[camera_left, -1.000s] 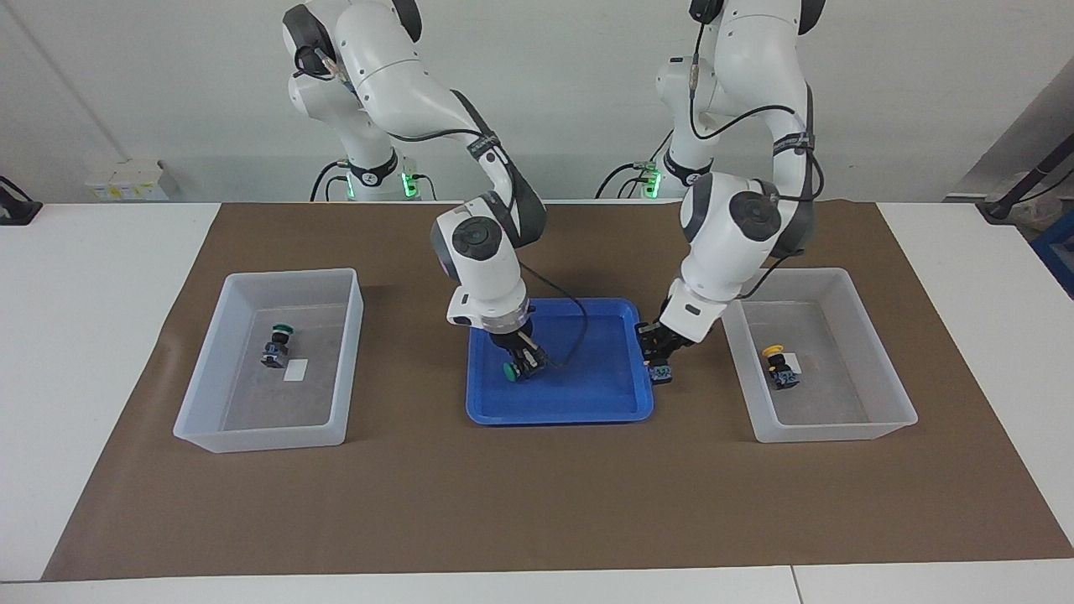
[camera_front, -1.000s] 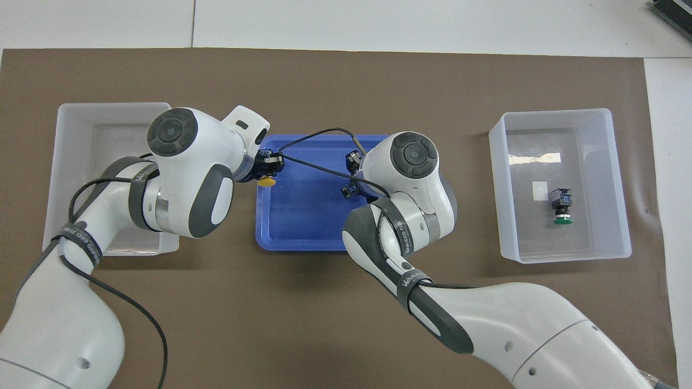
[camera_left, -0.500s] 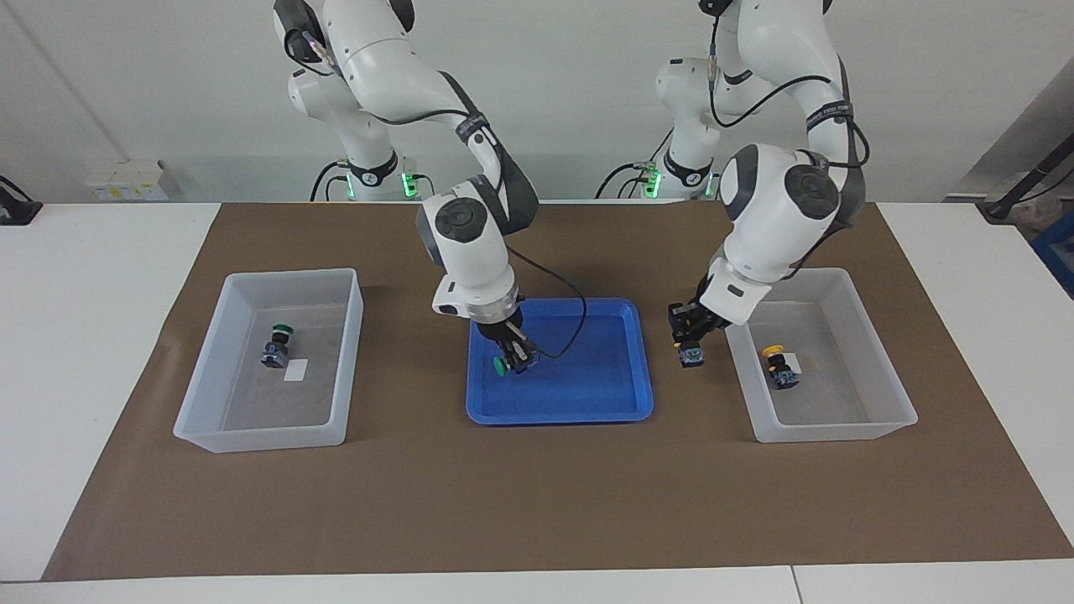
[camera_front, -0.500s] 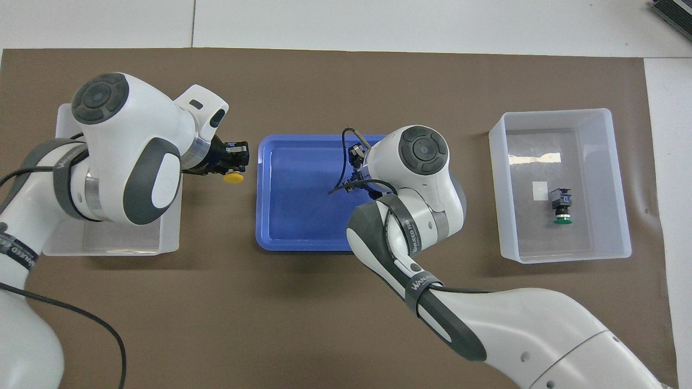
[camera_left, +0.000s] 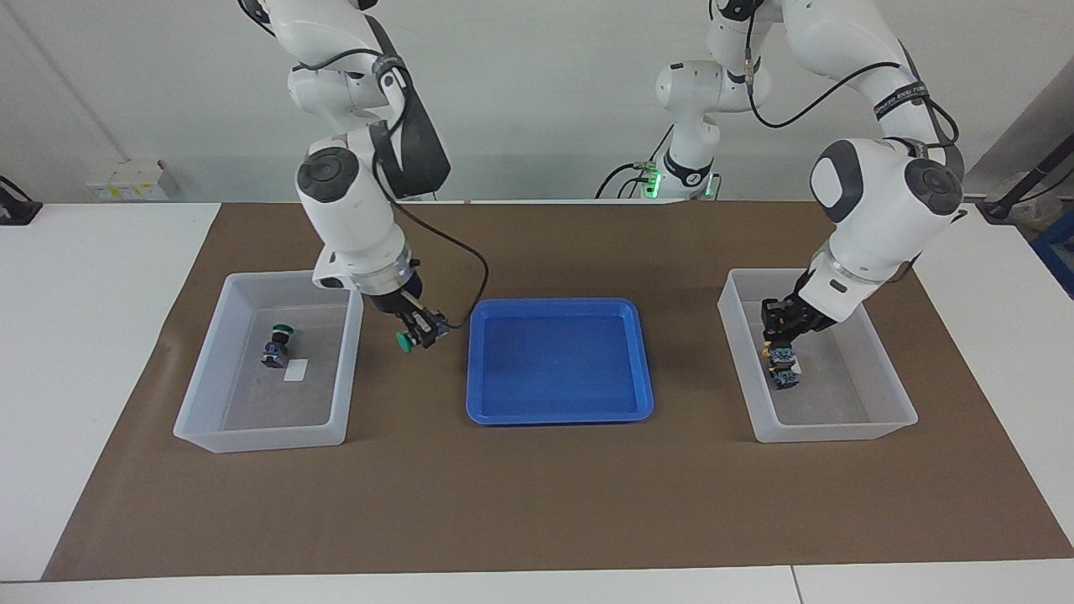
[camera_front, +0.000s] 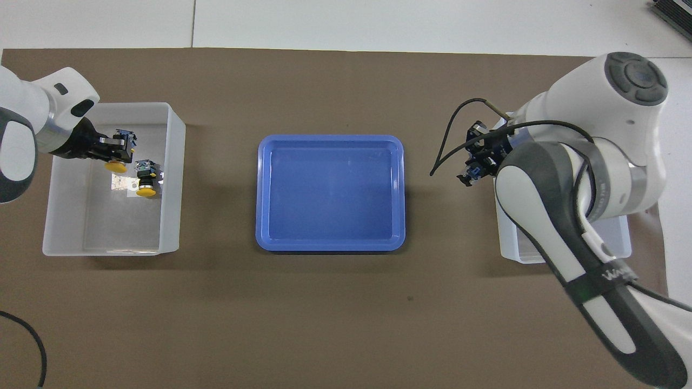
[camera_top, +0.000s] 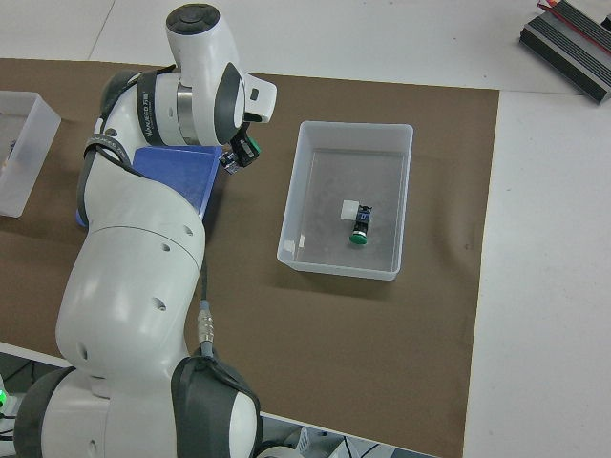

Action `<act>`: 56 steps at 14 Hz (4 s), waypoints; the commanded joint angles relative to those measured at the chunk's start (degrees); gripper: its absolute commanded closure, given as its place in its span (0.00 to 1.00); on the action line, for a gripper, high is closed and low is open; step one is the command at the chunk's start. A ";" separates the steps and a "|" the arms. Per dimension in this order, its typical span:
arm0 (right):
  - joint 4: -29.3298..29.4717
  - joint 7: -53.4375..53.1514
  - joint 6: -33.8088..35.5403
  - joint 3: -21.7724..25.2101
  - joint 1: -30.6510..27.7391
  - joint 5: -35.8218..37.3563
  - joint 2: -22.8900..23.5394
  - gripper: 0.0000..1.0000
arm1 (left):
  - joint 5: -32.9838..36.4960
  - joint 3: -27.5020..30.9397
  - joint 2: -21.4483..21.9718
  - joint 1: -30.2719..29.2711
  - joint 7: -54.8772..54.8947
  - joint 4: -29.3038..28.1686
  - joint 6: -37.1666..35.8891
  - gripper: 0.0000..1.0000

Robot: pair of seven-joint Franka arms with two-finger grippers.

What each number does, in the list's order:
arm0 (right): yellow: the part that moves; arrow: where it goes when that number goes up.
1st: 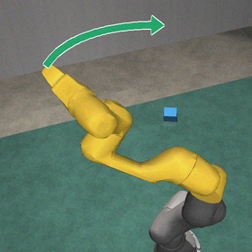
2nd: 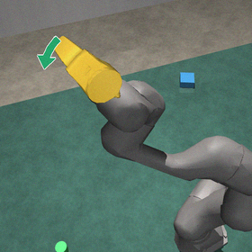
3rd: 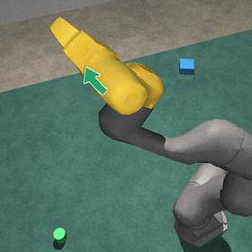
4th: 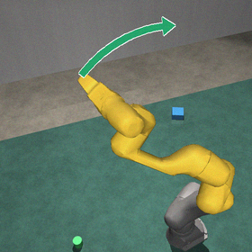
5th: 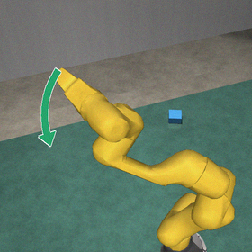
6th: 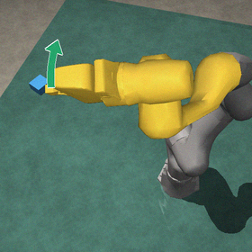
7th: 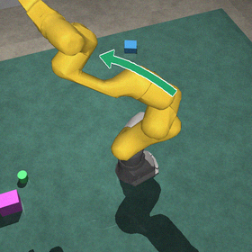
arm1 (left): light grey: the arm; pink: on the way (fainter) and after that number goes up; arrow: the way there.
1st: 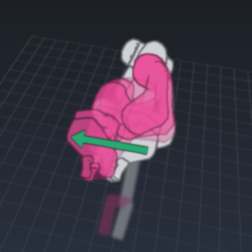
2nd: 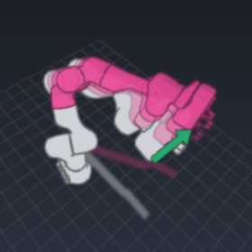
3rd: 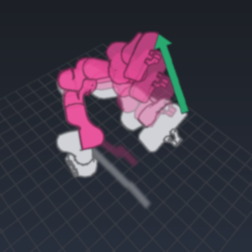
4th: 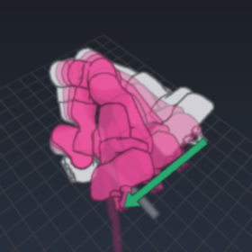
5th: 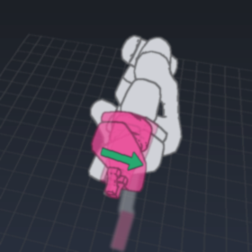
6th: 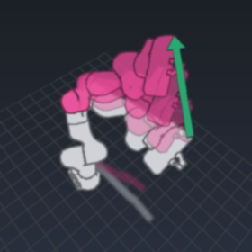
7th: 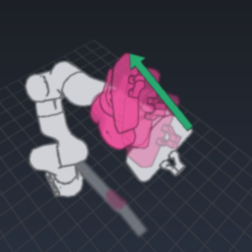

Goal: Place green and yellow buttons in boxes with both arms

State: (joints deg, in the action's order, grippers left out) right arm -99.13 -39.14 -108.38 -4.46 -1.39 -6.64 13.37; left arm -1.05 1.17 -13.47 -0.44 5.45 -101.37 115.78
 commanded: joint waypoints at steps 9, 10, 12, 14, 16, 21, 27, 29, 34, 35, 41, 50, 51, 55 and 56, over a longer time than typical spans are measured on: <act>-16.53 26.74 -18.17 -0.64 -9.60 -1.01 0.07 1.00 | 1.05 -0.47 1.18 -5.44 0.79 -16.48 21.14 1.00; -16.80 27.01 -19.14 -0.64 -9.68 -0.31 0.60 1.00 | 1.05 -0.56 0.56 -5.97 1.75 -16.66 22.11 1.00; -17.24 29.11 -20.03 -0.55 -10.03 -0.22 1.22 0.99 | 1.05 -0.56 0.20 -6.07 3.07 -16.84 22.30 1.00; -18.82 29.56 -22.21 -0.55 -10.91 -0.22 1.13 0.73 | 1.05 -0.47 0.12 -5.98 3.16 -16.32 21.60 0.68; -18.91 30.26 -22.23 -0.55 -10.83 -0.22 1.13 0.46 | 1.14 -0.47 0.20 -5.72 3.25 -15.70 20.38 0.47; -17.69 30.09 -21.00 -0.55 -11.35 -0.22 0.34 0.13 | 1.49 -0.82 0.82 -4.75 3.34 -5.01 3.98 0.38; -12.87 29.56 -16.54 -0.46 -10.13 1.87 -4.14 0.00 | 5.09 -0.91 0.73 -0.53 1.59 12.48 -17.92 0.39; -9.35 29.56 -12.84 -0.99 -10.04 6.27 -4.49 0.00 | 5.45 -0.82 1.25 1.22 0.97 15.93 -22.94 0.39; -8.54 29.29 -6.51 -0.99 -5.65 7.16 -10.02 0.00 | 5.36 -1.52 8.81 4.21 0.97 16.38 -27.43 0.39; -8.63 29.29 -5.10 -0.99 -5.03 7.16 -11.25 0.00 | 5.10 -1.61 10.03 5.35 0.88 16.38 -28.06 0.39; -8.37 29.56 0.53 -0.99 -3.80 7.16 -16.53 0.00 | 5.01 -2.67 16.71 6.15 0.97 9.90 -30.71 0.29; 3.23 31.74 13.63 -0.82 -4.32 7.16 -14.78 0.00 | 5.01 -2.05 21.74 4.74 1.67 -1.46 -21.29 0.00; 3.32 32.89 13.72 -0.81 -4.41 7.08 -14.86 0.00 | 5.01 -1.96 21.48 4.74 1.67 -0.33 -21.29 0.00; 3.24 34.30 14.60 -0.81 -3.88 7.16 -15.48 0.00 | 4.83 -1.88 21.21 4.74 1.41 3.10 -22.35 0.00; 3.24 34.39 14.60 -0.81 -3.88 7.16 -15.48 0.00 | 4.75 -1.88 21.12 4.74 1.32 3.98 -22.96 0.00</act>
State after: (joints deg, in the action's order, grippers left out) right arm -97.15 -6.25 -95.16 -5.08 -5.04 -0.28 -2.47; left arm 3.21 -0.56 7.14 4.76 6.85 -98.74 93.48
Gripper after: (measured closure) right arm 0.000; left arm 0.000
